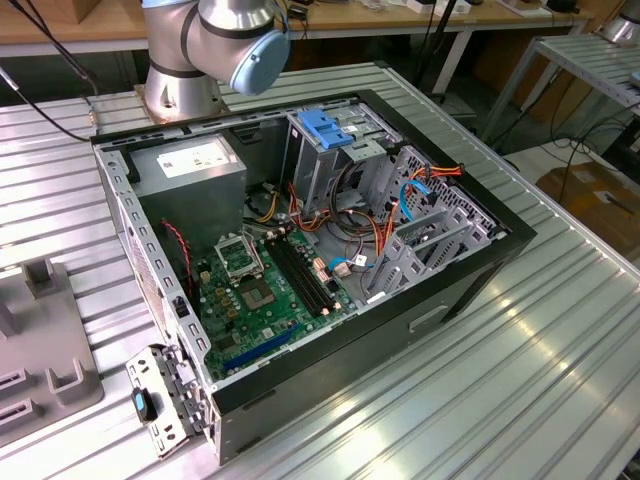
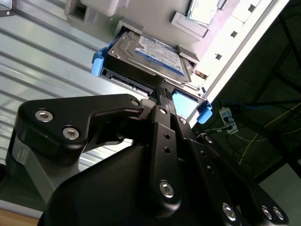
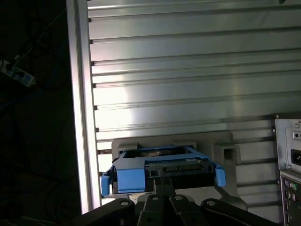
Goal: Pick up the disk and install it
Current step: 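Pick up the disk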
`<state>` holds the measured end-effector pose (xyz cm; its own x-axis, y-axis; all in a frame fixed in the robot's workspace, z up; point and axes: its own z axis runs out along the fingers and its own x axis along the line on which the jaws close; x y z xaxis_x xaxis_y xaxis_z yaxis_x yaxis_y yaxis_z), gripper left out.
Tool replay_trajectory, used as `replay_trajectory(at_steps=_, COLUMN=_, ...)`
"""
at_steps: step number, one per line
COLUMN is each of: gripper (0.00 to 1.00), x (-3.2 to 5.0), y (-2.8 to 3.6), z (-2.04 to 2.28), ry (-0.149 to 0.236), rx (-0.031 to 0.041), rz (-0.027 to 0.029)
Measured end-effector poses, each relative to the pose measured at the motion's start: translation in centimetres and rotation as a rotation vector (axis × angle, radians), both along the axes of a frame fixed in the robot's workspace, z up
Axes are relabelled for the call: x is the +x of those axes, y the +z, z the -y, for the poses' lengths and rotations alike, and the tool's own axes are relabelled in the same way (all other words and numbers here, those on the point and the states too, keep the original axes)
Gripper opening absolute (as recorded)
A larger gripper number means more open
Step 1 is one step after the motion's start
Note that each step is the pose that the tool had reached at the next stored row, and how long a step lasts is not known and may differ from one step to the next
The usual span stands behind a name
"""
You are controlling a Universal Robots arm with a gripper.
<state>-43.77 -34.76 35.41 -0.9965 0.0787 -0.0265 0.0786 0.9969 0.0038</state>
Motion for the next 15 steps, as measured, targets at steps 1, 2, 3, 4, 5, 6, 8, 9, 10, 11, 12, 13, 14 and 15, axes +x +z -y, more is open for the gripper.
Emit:
replay_trajectory(at_steps=1, gripper=0.11, x=0.00, y=0.00, z=0.00, ry=0.000, rx=0.0000, rz=0.0000)
replay_trajectory(at_steps=2, gripper=0.11, x=0.00, y=0.00, z=0.00, ry=0.000, rx=0.0000, rz=0.0000)
replay_trajectory(at_steps=3, gripper=0.11, x=0.00, y=0.00, z=0.00, ry=0.000, rx=0.0001, rz=0.0000)
replay_trajectory(at_steps=4, gripper=0.11, x=0.00, y=0.00, z=0.00, ry=0.000, rx=0.0001, rz=0.0001)
replay_trajectory(at_steps=5, gripper=0.11, x=0.00, y=0.00, z=0.01, ry=0.000, rx=0.0000, rz=0.0001)
replay_trajectory(at_steps=6, gripper=0.11, x=0.00, y=0.00, z=0.01, ry=0.001, rx=0.0000, rz=0.0000)
replay_trajectory(at_steps=8, gripper=0.11, x=0.00, y=0.00, z=0.01, ry=0.010, rx=0.0000, rz=0.0001)
replay_trajectory(at_steps=9, gripper=0.11, x=0.00, y=0.00, z=0.01, ry=0.028, rx=0.0000, rz=0.0000)
replay_trajectory(at_steps=10, gripper=0.11, x=0.00, y=0.00, z=0.00, ry=0.075, rx=0.0000, rz=0.0000)
replay_trajectory(at_steps=11, gripper=0.11, x=0.00, y=0.00, z=0.01, ry=0.101, rx=0.0000, rz=0.0000)
replay_trajectory(at_steps=12, gripper=0.11, x=0.00, y=0.00, z=0.00, ry=0.105, rx=0.0000, rz=0.0001)
replay_trajectory(at_steps=13, gripper=0.11, x=0.00, y=0.00, z=0.00, ry=0.105, rx=0.0000, rz=0.0000)
replay_trajectory(at_steps=14, gripper=0.11, x=0.00, y=0.00, z=0.01, ry=0.105, rx=0.0000, rz=0.0000)
replay_trajectory(at_steps=15, gripper=0.11, x=0.00, y=0.00, z=0.01, ry=0.105, rx=0.0000, rz=0.0000)
